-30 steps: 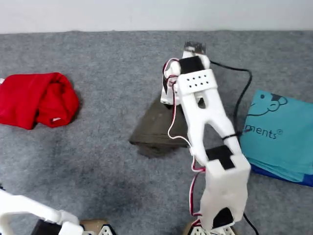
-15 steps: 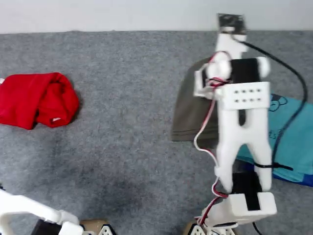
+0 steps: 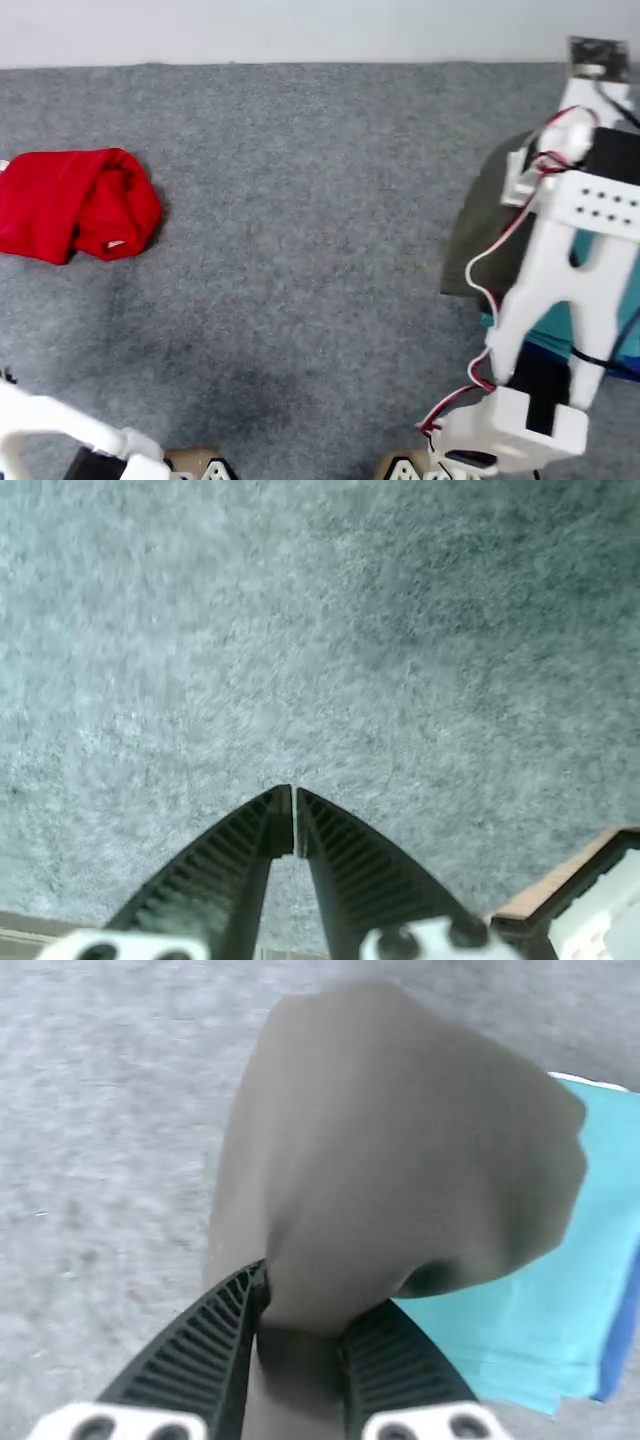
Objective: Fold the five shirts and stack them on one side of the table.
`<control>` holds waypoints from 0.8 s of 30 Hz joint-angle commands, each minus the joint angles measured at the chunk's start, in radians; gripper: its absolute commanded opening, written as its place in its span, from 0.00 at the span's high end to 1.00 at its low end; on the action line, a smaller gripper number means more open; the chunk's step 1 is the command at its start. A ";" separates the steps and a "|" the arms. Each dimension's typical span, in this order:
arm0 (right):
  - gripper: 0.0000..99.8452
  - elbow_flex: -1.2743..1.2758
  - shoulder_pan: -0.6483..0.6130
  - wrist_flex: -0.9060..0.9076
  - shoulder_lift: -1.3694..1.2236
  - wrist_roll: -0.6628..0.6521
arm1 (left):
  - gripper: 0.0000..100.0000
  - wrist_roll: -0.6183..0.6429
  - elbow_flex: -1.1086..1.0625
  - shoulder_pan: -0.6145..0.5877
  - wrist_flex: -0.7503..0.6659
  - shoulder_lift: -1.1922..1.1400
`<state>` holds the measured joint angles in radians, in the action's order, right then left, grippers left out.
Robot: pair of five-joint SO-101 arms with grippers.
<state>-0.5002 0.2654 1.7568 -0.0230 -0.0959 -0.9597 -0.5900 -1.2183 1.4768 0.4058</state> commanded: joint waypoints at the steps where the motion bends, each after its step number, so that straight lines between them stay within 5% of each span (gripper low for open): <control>1: 0.99 -0.008 0.076 0.038 0.053 -0.046 | 0.98 -0.008 0.044 0.037 -0.008 0.031; 10: 0.99 -0.009 0.219 -0.005 -0.151 -0.072 | 0.98 -0.006 0.042 0.068 -0.008 0.031; 16: 0.98 -0.014 0.320 -0.134 -0.272 -0.328 | 0.98 -0.006 0.042 0.068 -0.008 0.031; 24: 0.63 -0.015 0.401 -0.185 -0.255 -0.388 | 0.98 -0.008 0.042 0.068 -0.008 0.028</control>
<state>-0.5002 0.6521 1.5819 -0.3115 -0.4703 -0.9597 -0.5900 -1.1569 1.4768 0.4058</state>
